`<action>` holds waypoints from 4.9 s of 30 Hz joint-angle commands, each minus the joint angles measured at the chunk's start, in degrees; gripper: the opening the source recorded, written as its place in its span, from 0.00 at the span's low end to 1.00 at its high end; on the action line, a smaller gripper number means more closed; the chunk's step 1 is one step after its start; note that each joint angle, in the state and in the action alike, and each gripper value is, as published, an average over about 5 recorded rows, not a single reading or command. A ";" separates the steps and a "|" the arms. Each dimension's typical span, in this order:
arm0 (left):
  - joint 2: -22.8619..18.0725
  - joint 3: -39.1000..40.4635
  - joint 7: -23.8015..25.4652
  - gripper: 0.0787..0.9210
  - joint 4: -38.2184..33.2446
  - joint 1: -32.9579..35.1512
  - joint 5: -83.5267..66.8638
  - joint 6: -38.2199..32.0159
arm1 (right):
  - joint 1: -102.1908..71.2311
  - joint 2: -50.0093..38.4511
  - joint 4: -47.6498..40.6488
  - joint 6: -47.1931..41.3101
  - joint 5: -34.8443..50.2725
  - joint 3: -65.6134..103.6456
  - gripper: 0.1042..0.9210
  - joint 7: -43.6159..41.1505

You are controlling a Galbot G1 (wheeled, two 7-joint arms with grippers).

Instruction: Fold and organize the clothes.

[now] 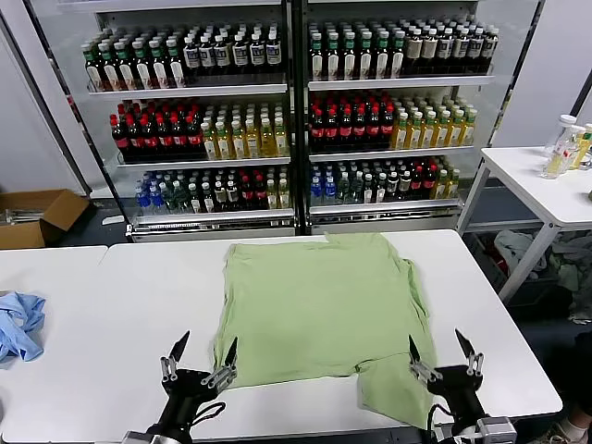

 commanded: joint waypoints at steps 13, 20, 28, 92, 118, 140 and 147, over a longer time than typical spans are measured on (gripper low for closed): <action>2.82 1.39 -1.63 0.88 7.21 -3.83 -0.95 12.43 | -0.76 0.71 -3.70 -6.01 0.31 -5.98 0.88 0.50; 2.73 2.07 -3.07 0.85 9.44 -4.66 -1.05 12.37 | -0.65 0.88 -4.95 -5.55 0.78 -6.66 0.86 0.51; 3.28 2.03 -4.41 0.62 9.19 -4.51 -3.80 12.33 | -1.03 1.04 -5.18 -5.40 2.34 -6.73 0.62 0.42; 15.60 6.04 -2.98 0.01 19.81 -26.97 -15.79 3.03 | 44.95 -12.92 -26.33 1.87 9.41 -17.32 0.00 -3.31; 12.84 8.71 -3.68 0.35 22.93 -27.80 -11.02 1.09 | 35.34 -8.42 -24.14 -2.29 3.81 -13.11 0.40 -5.28; 10.89 9.05 -7.46 0.61 25.24 -26.93 -10.79 3.38 | 34.66 -7.43 -27.70 -8.91 18.65 -10.74 0.72 -3.10; 11.33 9.13 -6.37 0.37 25.35 -27.14 -12.36 4.18 | 35.87 -7.17 -29.05 -7.80 18.43 -12.27 0.47 -3.34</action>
